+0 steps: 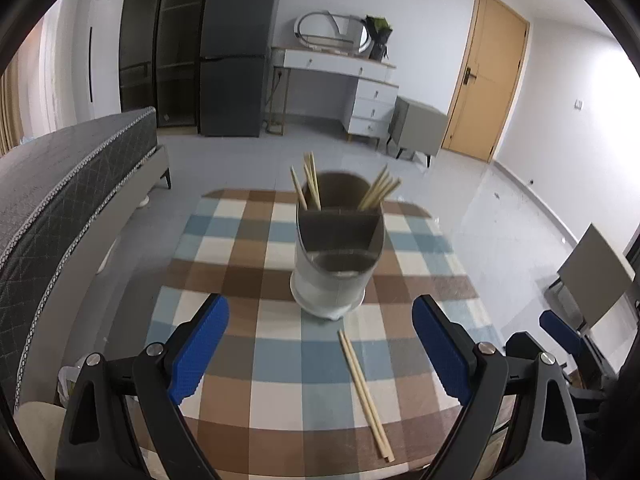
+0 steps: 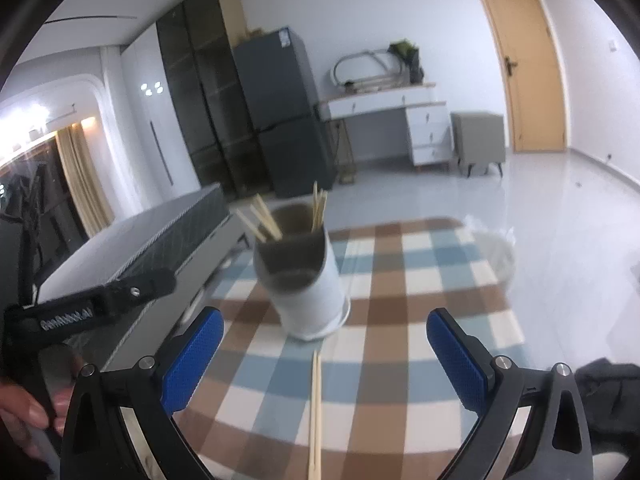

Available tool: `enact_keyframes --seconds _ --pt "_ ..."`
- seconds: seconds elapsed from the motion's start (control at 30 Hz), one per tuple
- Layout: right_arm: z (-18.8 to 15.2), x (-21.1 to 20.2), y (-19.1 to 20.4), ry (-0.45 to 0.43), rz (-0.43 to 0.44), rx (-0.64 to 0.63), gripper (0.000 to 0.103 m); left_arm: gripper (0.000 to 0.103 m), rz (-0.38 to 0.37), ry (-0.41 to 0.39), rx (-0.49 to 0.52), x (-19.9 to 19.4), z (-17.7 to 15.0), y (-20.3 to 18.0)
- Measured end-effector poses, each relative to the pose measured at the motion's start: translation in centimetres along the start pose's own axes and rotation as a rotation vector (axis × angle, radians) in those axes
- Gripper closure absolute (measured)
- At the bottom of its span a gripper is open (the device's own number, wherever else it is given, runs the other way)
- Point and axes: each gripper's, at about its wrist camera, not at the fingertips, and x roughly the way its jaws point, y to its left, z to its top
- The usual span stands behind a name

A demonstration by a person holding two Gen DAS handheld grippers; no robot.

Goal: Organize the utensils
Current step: 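Lower both open tools toward the last chopsticks on the tablecloth, then close the right tool on one of the last chopsticks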

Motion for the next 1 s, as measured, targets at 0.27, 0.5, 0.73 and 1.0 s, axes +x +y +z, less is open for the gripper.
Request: enact_keyframes --seconds 0.27,0.5,0.73,1.0 --pt "-1.8 3.0 -1.0 0.138 -0.029 0.048 0.0 0.013 0.004 0.075 0.013 2.9 -1.8 0.5" --pt "-3.6 6.4 -1.7 0.28 -0.067 0.077 0.003 0.013 0.021 0.172 -0.071 5.5 -2.4 3.2" --pt "-5.2 9.9 -2.6 0.441 -0.027 0.165 0.017 0.013 0.027 0.266 -0.158 8.4 -2.8 4.6" --pt "-6.1 13.0 -2.1 0.527 -0.019 0.142 0.036 0.013 0.078 0.319 -0.202 9.6 -2.7 5.8"
